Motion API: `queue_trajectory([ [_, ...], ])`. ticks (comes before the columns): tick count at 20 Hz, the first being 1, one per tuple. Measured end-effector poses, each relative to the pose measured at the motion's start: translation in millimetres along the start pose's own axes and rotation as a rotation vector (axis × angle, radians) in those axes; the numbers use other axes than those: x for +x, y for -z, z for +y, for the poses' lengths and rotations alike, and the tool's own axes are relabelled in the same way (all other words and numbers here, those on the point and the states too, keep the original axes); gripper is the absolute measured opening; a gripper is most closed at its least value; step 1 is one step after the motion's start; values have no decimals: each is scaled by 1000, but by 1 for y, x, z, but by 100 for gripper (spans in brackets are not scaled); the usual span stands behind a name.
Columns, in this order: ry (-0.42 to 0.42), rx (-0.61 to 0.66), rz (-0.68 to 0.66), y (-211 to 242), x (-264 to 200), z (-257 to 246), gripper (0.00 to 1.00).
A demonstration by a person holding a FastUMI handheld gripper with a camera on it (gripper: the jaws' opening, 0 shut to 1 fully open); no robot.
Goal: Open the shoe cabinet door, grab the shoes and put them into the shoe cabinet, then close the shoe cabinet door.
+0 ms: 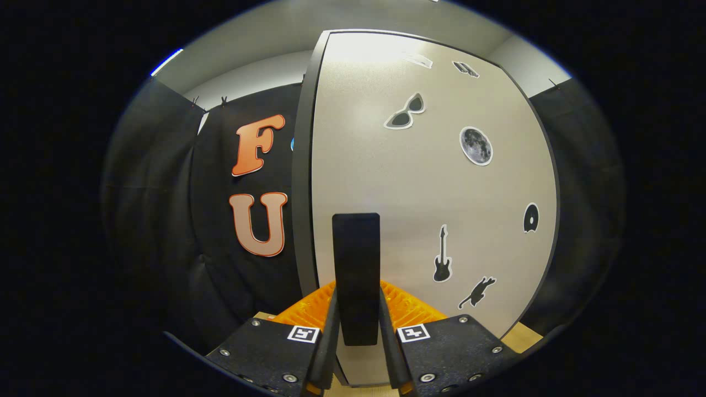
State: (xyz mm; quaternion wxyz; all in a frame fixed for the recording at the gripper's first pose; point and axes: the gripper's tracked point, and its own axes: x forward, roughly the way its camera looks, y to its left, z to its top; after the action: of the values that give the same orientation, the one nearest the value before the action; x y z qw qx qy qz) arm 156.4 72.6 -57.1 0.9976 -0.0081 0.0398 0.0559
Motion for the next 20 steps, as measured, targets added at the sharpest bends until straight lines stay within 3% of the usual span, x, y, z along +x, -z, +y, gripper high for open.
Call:
queue_trajectory([
  [3,-24,9,29,3,-1,4,34],
  [10,6,20,10,-3,-11,5,22],
  [20,157,3,13,-17,-53,-14,21],
])
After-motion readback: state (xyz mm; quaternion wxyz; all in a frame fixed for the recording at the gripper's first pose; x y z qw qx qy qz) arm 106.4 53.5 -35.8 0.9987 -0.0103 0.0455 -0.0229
